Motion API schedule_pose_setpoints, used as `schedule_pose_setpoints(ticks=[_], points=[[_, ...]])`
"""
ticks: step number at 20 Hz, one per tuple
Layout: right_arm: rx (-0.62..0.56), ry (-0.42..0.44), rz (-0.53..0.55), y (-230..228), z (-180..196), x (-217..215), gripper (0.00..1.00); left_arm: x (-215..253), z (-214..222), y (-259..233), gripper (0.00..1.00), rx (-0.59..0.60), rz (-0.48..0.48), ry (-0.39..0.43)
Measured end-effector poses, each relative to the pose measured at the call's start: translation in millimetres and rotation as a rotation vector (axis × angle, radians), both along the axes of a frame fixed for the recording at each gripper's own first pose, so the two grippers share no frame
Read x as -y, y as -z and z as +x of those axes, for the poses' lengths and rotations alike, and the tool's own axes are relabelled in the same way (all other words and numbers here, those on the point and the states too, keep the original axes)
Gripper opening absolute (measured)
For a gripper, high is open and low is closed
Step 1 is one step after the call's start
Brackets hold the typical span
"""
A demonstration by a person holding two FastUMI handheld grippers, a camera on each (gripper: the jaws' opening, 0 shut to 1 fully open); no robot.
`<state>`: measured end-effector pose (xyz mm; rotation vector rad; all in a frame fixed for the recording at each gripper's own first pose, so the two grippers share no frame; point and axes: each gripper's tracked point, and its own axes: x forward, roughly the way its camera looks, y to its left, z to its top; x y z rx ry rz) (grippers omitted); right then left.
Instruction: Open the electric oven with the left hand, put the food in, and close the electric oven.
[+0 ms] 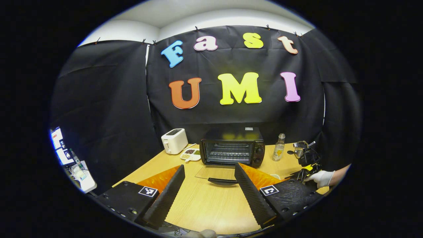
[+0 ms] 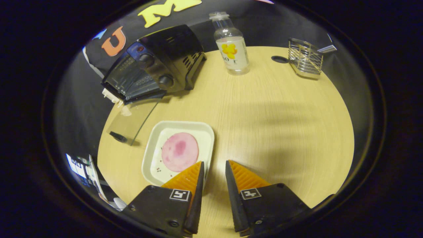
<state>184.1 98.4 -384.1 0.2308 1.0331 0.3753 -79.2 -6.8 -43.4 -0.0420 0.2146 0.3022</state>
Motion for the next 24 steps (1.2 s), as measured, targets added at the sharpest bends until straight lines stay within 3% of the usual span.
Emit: schedule_pose_setpoints(ticks=[5, 8, 12, 15, 18, 19, 20, 21, 22, 24], points=[[-0.071, 0.023, -0.043, 3.3, 2.9, -3.1, 0.27, -5.0, -10.5, -0.8, 0.96, 0.03, -0.027, -0.025], [-0.081, 0.012, -0.112, 3.5, 2.7, 1.6, 0.04, -11.6, -13.7, 0.4, 0.96, 0.058, -0.023, -0.014], [-0.123, -0.003, -0.126, 3.8, 3.5, 1.3, 0.02, -25.7, -15.5, 12.6, 0.96, 0.084, -0.085, 0.018], [-0.168, 0.021, -0.056, 3.3, 3.1, 0.9, 0.04, -45.9, -16.2, 18.2, 0.97, 0.096, -0.1, 0.023], [-0.21, 0.058, 0.114, 1.3, -0.1, -2.3, 0.02, -67.2, -18.2, 20.1, 0.96, 0.1, -0.113, 0.02], [-0.235, 0.087, 0.185, 2.0, -3.1, -4.3, 0.04, -75.1, -19.1, 18.7, 0.87, 0.105, -0.113, 0.019], [-0.25, 0.121, 0.238, 1.9, -5.8, -5.1, 0.04, -81.2, -18.8, 18.3, 0.95, 0.103, -0.112, 0.022], [-0.243, 0.148, 0.276, 1.7, -7.2, -2.5, 0.04, -86.9, -18.6, 19.5, 0.85, 0.102, -0.109, 0.022], [-0.236, 0.18, 0.309, 0.6, -7.4, 0.0, 0.01, -91.1, -16.2, 21.0, 0.95, 0.096, -0.109, 0.027], [-0.207, 0.243, 0.373, -5.1, -5.6, 3.3, 0.01, -94.3, -10.4, 24.8, 0.94, 0.083, -0.116, 0.049]])
